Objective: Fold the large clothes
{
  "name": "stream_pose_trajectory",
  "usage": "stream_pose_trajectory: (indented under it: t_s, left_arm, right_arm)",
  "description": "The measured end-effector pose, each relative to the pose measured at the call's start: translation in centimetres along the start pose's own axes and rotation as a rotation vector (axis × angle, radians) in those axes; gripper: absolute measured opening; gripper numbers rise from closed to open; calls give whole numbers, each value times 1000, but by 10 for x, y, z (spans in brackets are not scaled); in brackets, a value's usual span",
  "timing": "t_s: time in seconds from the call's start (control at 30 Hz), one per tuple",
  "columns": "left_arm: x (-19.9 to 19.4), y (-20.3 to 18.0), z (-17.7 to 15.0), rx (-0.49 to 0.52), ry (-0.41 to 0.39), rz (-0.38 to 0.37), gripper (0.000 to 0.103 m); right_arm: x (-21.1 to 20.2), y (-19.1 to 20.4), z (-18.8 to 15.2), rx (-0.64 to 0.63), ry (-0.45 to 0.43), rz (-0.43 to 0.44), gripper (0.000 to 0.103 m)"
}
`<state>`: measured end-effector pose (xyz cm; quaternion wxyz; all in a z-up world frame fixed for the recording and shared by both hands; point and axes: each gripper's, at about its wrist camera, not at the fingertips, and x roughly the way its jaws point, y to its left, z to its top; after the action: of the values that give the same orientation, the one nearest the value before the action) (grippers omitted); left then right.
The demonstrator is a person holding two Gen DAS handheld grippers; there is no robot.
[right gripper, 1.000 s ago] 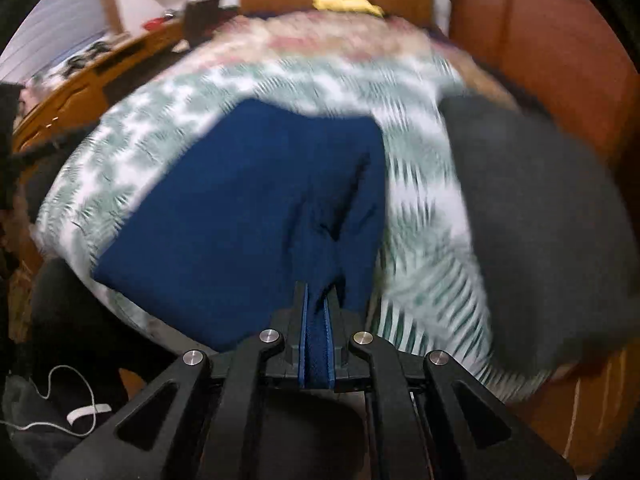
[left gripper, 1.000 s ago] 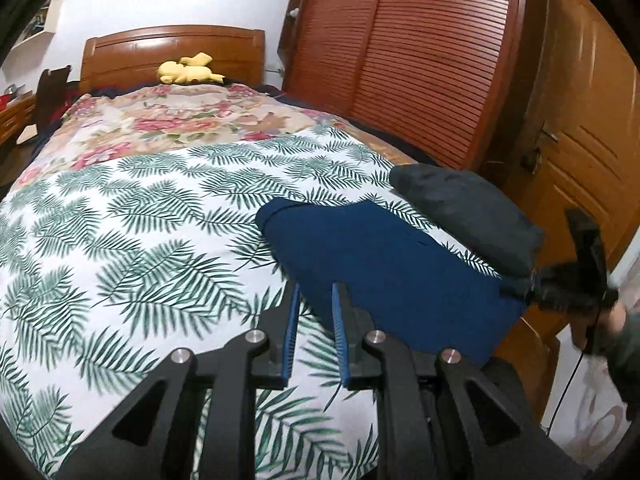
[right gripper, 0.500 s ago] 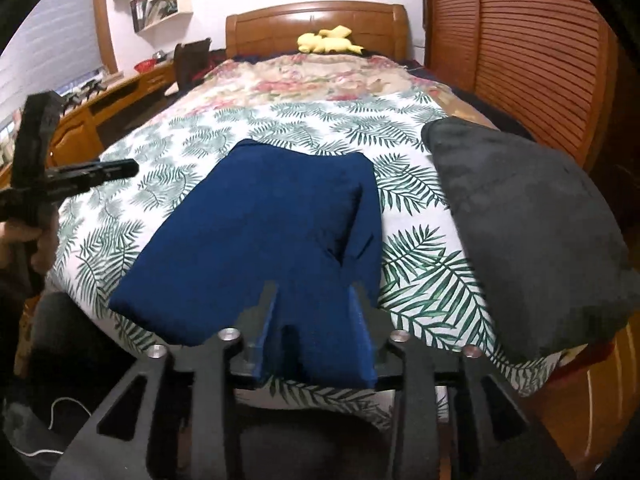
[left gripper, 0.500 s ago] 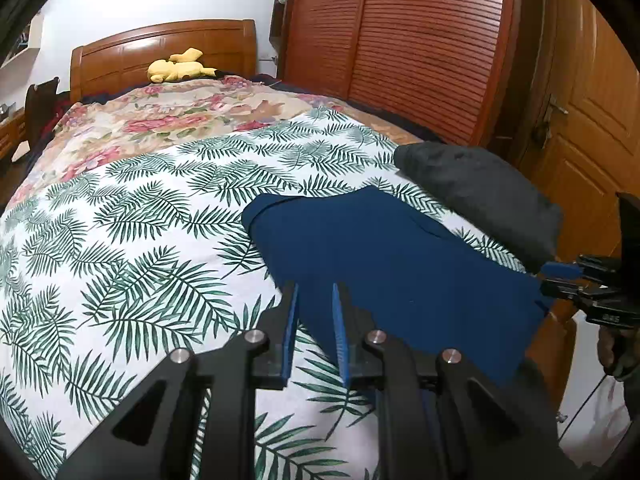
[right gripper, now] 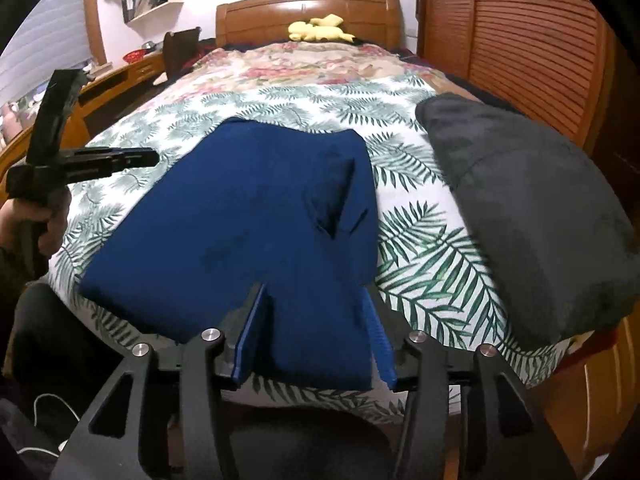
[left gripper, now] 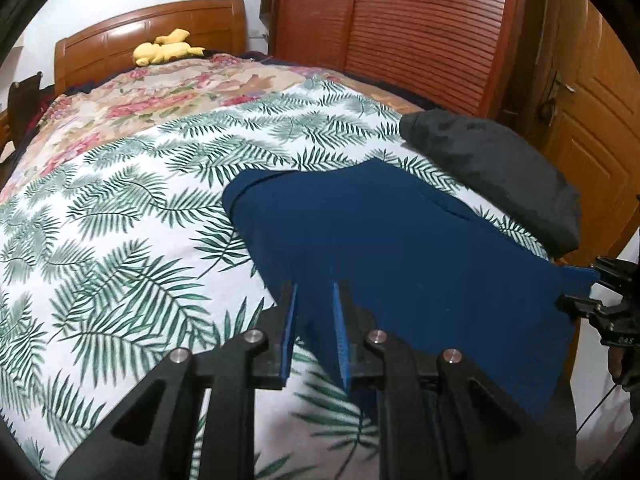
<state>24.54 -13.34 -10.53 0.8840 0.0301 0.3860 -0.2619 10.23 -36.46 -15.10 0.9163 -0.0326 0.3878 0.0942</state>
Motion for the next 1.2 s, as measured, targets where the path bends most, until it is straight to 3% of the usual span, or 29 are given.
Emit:
stream_pose_trajectory:
  t_s: [0.4, 0.57, 0.7, 0.93, 1.2]
  left_arm:
    - [79, 27, 35, -8, 86, 20, 21]
    - [105, 48, 46, -17, 110, 96, 40]
    - [117, 63, 49, -44, 123, 103, 59]
    - [128, 69, 55, -36, 139, 83, 63]
    - [127, 72, 56, -90, 118, 61, 63]
  right_arm:
    - [7, -8, -7, 52, 16, 17, 58]
    - [6, -7, -10, 55, 20, 22, 59]
    - [6, -6, -12, 66, 20, 22, 59]
    - [1, -4, -18, 101, 31, 1, 62]
    - [19, -13, -23, 192, 62, 11, 77]
